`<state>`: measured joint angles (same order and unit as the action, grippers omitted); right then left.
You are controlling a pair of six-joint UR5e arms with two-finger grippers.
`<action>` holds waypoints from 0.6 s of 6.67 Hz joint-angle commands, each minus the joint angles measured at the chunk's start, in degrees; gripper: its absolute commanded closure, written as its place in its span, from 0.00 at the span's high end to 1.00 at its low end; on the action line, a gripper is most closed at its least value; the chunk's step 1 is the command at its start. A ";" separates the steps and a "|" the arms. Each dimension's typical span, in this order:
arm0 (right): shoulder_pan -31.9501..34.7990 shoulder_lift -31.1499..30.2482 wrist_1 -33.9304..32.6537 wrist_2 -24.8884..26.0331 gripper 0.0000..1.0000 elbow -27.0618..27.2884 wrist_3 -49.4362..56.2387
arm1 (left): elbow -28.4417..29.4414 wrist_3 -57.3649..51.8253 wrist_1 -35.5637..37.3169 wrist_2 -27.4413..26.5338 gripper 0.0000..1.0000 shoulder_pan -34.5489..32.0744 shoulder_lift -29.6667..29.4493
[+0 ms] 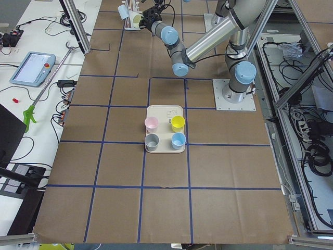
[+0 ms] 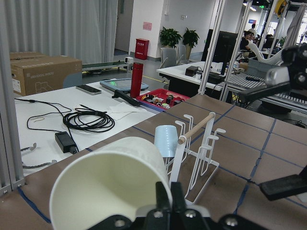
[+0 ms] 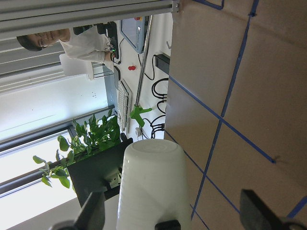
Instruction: Transfer IKEA cup to right arm and place on rack
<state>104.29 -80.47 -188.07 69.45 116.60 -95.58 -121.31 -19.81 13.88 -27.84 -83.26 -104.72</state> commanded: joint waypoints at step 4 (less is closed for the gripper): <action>1.53 8.21 0.07 0.16 0.99 -7.70 0.05 | -0.16 0.13 0.18 0.15 0.05 -0.59 -0.05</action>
<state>105.71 -73.80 -187.93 69.62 109.95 -95.60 -121.46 -19.69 14.06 -27.73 -83.84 -104.76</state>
